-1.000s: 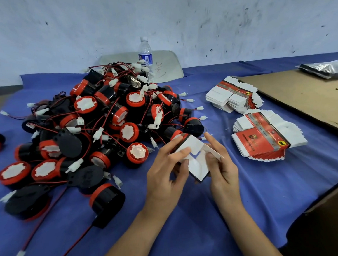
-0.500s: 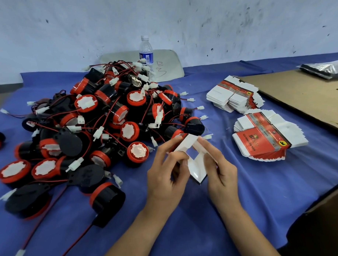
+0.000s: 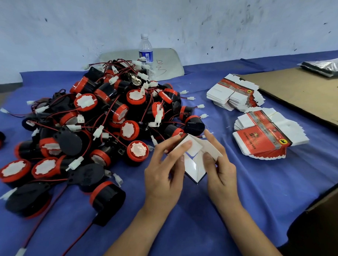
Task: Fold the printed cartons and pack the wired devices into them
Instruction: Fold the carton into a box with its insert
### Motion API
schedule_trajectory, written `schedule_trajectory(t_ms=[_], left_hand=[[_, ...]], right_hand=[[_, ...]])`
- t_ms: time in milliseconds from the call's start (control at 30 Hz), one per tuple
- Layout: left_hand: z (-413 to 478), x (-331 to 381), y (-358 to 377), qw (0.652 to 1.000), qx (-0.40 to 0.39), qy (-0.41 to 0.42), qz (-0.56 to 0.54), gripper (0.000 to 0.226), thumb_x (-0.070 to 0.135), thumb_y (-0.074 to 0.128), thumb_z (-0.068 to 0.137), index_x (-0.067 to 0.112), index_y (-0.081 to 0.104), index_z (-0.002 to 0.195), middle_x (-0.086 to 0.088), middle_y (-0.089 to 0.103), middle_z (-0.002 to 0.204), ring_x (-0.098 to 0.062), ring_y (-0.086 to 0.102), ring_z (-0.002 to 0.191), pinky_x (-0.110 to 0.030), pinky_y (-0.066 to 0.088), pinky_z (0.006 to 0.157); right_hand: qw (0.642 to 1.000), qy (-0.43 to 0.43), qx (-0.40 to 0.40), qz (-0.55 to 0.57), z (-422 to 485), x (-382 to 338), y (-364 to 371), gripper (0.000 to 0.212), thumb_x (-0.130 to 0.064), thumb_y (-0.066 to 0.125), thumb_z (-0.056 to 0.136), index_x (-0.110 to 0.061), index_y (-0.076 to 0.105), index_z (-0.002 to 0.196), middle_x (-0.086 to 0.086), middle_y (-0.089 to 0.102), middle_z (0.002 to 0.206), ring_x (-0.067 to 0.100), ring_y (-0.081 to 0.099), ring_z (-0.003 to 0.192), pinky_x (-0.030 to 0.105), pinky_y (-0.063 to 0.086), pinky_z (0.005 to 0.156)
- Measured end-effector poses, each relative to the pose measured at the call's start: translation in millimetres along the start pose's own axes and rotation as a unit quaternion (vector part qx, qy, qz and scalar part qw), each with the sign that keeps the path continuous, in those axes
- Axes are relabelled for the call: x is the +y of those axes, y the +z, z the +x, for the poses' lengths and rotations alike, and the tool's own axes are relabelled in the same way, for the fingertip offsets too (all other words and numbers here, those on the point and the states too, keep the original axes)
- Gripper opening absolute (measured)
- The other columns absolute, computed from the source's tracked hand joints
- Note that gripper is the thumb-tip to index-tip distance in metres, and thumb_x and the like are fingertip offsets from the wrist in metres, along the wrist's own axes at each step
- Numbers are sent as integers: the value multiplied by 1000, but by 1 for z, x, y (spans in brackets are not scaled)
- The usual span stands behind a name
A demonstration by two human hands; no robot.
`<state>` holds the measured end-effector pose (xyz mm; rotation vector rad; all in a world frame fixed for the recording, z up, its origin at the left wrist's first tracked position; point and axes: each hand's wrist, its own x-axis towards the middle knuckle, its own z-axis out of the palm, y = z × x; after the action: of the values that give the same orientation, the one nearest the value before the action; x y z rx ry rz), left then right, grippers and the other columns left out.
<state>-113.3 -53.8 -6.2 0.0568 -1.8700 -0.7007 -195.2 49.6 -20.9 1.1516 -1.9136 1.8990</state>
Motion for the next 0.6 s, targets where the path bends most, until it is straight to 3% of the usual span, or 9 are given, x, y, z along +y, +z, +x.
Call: schedule_trajectory(t_ms=[67,167,267,367,500,600], left_hand=[[0,-1,0,1000,2,4,1,33,7,49,95,22,59,123,6,51,129,-1,53,119,-9,43,88],[0,-3,0,1000,7,3,-1,32,5,48,95,20,61,121,5,52,129,-4,53,121,-11,43,91],[-1,-6,-2,1000,-6,-8,-15,30,4,48,94,16,64,117,6,53,130,-5,54,120,-12,43,91],[-1,-6,-3,999,-17,-22,-24,29,6,52,93,13,65,117,2,55,129,-7,55,119,-14,43,93],[-2,-3,0,998,-51,1,-40,31,15,54,91,7,60,121,-7,53,134,-17,49,129,-25,41,104],[-2,-2,4,994,-97,0,-52,49,25,67,86,2,54,128,-9,46,140,-23,43,135,-34,41,107]], right_hand=[[1000,-21,-15,-5,0,-1,-1,47,-8,43,97,-38,53,131,-32,60,118,-11,54,74,3,39,69],[997,-65,-38,-29,2,-1,-3,54,5,45,92,-30,52,132,-20,59,128,0,59,110,13,45,87],[992,-88,-52,-79,2,-2,-3,55,2,42,83,-24,57,130,-2,59,126,11,61,100,18,51,77],[991,-87,-57,-90,2,-5,-1,52,-7,41,79,-19,55,127,2,58,124,13,60,88,14,48,70],[994,-70,-40,-80,2,-1,-3,67,17,48,73,-22,55,127,5,61,122,2,59,98,16,49,78],[997,-51,-21,-51,3,1,-4,70,21,49,74,-24,55,127,2,61,121,-5,57,103,13,46,84]])
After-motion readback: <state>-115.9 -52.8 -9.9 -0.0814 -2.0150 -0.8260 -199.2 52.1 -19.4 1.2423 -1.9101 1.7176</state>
